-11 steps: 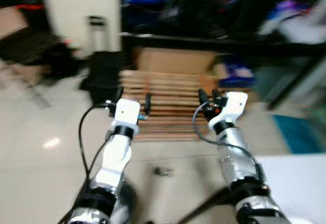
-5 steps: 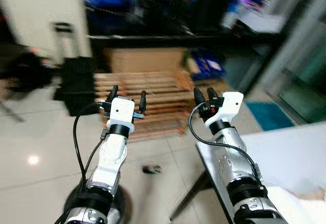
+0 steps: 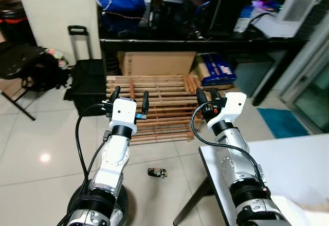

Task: Picking trash to rubbish bin

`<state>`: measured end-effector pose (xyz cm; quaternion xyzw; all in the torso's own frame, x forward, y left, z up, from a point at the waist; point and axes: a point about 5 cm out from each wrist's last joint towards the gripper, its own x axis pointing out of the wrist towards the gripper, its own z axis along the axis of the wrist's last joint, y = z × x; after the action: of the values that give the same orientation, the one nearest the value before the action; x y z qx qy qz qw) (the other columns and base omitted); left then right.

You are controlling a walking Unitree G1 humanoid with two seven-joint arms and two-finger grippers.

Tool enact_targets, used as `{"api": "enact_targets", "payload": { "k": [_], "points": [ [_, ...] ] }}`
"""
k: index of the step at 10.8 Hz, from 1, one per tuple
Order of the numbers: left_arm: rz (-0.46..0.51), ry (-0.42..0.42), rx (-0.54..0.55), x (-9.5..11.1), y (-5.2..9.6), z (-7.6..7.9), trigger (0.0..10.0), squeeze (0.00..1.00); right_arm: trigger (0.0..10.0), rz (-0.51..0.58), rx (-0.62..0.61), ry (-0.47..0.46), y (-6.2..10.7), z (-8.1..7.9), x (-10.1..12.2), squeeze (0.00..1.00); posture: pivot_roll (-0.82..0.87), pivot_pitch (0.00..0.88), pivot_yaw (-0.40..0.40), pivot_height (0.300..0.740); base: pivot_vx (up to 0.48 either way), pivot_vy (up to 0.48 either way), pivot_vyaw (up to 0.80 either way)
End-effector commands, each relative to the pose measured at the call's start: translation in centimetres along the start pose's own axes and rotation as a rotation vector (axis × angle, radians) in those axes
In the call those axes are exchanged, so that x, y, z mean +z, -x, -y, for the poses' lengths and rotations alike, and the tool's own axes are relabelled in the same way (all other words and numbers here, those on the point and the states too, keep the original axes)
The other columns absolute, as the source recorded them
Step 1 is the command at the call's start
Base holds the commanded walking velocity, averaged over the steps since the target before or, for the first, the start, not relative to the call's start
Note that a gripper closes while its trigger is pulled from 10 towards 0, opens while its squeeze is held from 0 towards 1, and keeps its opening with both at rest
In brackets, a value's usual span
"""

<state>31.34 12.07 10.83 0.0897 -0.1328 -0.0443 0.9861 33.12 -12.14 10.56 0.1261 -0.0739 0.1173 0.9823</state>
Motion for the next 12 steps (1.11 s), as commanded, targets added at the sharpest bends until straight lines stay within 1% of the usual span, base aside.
{"api": "enact_targets", "payload": {
  "k": [1,12],
  "points": [
    [0.011,0.0,-0.008,0.36,-0.16,0.31,10.0,0.0,10.0,0.001,-0.017,0.004,0.01,0.49,0.19,0.0,0.07,0.005,-0.118,0.74,0.0,0.0,0.0],
    [0.012,-0.003,-0.005,0.42,-0.29,0.29,10.0,0.0,10.0,0.008,-0.013,0.006,-0.12,0.43,0.32,0.0,0.08,0.008,-0.121,0.74,0.0,0.0,0.0]
  ]
}}
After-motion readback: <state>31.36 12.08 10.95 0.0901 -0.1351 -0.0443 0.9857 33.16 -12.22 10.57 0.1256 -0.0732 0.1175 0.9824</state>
